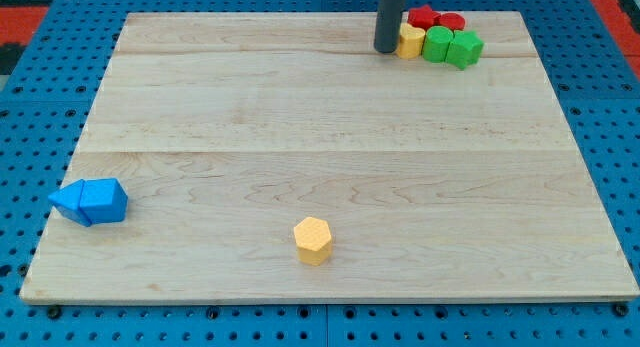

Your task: Push the yellow hexagon closer to the group of blocks

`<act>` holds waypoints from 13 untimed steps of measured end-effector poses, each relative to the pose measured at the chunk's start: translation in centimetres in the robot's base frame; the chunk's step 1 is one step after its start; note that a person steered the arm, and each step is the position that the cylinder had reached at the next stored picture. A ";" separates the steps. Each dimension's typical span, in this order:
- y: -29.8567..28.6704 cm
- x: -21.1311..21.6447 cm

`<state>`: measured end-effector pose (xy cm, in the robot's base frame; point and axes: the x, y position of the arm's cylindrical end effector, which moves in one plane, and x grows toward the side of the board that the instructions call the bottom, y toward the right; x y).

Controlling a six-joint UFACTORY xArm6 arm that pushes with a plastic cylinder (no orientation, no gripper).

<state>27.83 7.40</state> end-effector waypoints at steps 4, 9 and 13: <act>-4.3 30.7; -21.5 26.5; -6.6 10.5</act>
<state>38.36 0.76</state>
